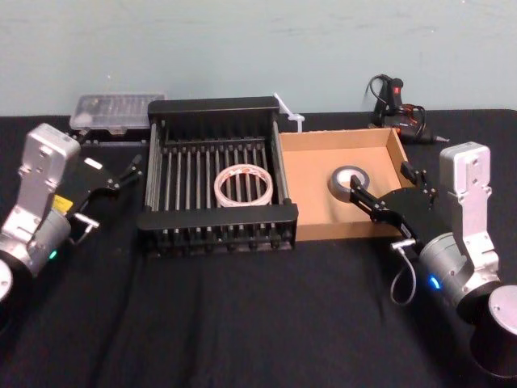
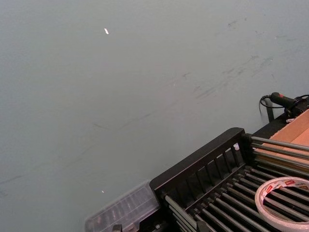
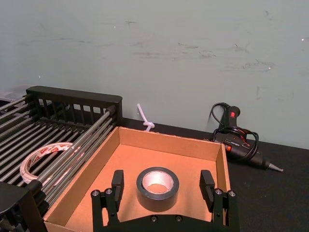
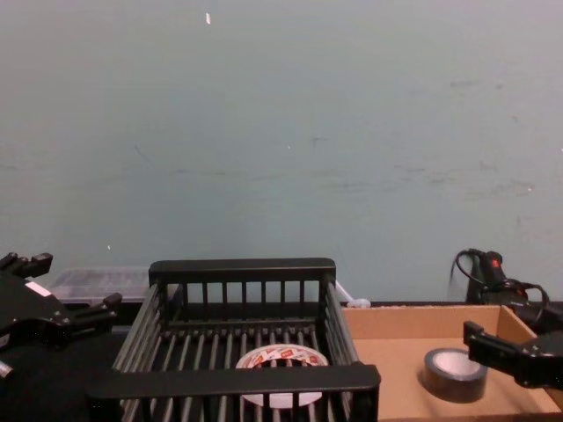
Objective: Pick up the white tape and place it into the black box , Pick up the silver tape and place it into the brown box.
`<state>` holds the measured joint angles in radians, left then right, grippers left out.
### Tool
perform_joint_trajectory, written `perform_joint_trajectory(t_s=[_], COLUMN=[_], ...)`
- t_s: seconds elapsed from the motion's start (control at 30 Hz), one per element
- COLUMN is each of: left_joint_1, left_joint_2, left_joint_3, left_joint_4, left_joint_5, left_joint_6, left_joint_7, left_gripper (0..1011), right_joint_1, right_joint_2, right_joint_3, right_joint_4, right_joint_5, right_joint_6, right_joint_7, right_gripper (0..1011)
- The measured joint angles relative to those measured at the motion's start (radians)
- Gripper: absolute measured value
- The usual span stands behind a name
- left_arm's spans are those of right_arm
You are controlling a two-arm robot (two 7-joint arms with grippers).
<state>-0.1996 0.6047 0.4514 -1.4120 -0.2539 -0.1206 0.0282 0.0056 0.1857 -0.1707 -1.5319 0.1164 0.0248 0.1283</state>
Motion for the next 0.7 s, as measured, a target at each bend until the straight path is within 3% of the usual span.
perform_joint_trajectory(t_s=[0.7], left_joint_1=[0.0], left_joint_2=[0.0], left_joint_3=[0.0], left_joint_4=[0.0], left_joint_5=[0.0], left_joint_6=[0.0], left_joint_7=[0.0], left_gripper=[1002], right_joint_1=[0.0], right_joint_2=[0.0], right_joint_3=[0.0], right_joint_4=[-0.001], right_joint_5=[0.001], right_joint_6=[0.0], right_joint_7=[-0.001], right_gripper=[1002])
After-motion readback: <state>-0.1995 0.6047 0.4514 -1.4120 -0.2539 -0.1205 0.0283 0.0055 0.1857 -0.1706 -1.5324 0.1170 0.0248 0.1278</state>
